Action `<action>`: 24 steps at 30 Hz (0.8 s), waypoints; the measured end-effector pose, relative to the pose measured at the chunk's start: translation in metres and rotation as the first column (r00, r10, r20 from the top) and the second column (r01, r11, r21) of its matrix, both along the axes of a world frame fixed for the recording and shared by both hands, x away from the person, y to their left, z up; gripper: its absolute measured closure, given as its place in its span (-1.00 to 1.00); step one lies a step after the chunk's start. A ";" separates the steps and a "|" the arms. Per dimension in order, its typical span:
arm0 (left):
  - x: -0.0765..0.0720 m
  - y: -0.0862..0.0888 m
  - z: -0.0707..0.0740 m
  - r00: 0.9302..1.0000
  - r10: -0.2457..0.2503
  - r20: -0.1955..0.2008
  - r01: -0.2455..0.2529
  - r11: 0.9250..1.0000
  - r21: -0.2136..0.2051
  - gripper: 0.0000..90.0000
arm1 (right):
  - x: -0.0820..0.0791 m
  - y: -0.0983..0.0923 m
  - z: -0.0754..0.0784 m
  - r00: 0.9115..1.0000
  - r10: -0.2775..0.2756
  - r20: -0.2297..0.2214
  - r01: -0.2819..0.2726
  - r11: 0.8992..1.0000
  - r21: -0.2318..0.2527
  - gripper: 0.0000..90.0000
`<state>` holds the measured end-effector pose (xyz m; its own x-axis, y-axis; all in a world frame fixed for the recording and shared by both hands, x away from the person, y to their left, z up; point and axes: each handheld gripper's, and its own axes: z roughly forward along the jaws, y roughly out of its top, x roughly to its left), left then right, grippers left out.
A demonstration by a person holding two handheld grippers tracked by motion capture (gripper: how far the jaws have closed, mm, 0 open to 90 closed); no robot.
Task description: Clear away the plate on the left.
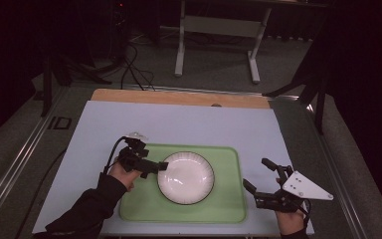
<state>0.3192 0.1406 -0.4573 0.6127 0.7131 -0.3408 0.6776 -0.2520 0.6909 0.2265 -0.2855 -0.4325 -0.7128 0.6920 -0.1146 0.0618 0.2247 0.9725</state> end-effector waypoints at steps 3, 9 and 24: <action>-0.008 -0.001 0.007 0.996 0.004 0.085 -0.004 1.000 0.004 -0.97 | 0.001 0.001 0.000 1.000 0.000 -0.002 0.000 1.000 0.001 -0.70; -0.013 0.005 0.012 0.995 -0.008 0.099 0.009 1.000 -0.010 -0.99 | 0.000 0.003 -0.001 1.000 0.005 -0.007 -0.005 1.000 -0.017 -0.70; -0.036 0.030 0.028 0.985 -0.037 0.169 0.048 0.997 -0.058 -0.99 | -0.003 0.002 -0.001 1.000 -0.004 -0.008 0.004 1.000 -0.015 -0.70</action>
